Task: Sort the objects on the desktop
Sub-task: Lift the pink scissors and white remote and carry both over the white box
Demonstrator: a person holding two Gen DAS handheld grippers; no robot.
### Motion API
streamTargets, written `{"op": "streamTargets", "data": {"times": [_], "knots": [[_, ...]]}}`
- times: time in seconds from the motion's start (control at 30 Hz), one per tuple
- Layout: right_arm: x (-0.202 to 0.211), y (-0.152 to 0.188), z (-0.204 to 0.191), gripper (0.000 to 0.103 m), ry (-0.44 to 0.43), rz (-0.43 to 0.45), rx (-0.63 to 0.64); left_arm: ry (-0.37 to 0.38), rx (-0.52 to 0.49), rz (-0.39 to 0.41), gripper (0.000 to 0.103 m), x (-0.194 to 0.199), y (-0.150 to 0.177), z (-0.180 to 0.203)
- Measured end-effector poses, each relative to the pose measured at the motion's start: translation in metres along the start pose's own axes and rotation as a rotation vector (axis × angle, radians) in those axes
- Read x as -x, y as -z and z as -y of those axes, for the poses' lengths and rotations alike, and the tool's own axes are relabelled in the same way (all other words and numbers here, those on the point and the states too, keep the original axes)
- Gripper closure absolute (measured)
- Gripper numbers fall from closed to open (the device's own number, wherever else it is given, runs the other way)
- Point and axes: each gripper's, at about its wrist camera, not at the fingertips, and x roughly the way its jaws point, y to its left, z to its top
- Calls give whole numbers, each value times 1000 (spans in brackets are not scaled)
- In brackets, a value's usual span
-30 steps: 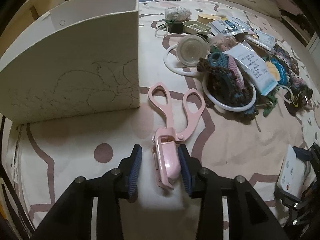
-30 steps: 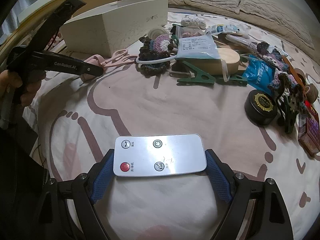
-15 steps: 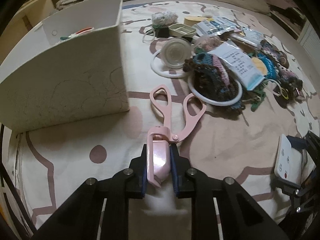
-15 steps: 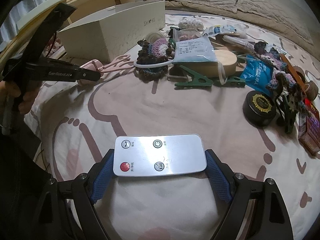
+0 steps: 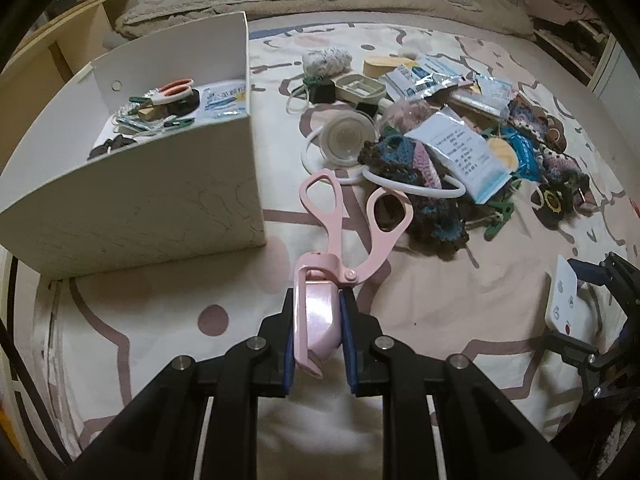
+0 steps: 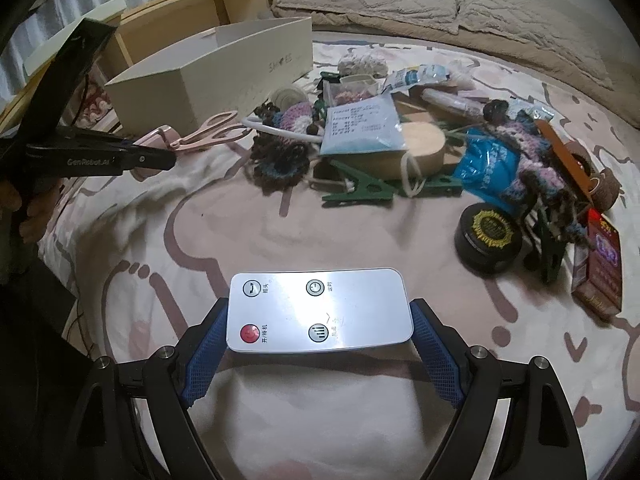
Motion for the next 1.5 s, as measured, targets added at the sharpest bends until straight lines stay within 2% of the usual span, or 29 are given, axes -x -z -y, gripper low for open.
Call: {"op": "streamTargets", "data": {"times": [0.57, 0.77, 0.97, 1.17, 1.5], "knots": [[9, -19, -6, 16, -8, 47, -2, 8, -7, 98, 84, 30, -12, -2], [17, -41, -6, 16, -16, 95, 0, 11, 25, 153, 84, 46, -23, -11], [22, -69, -7, 16, -34, 153, 8, -21, 78, 219, 84, 64, -38, -31], [20, -98, -14, 16, -59, 194, 45, -86, 161, 271, 84, 75, -50, -63], [14, -150, -29, 16, -134, 236, 99, -156, 230, 296, 84, 77, -64, -100]]}}
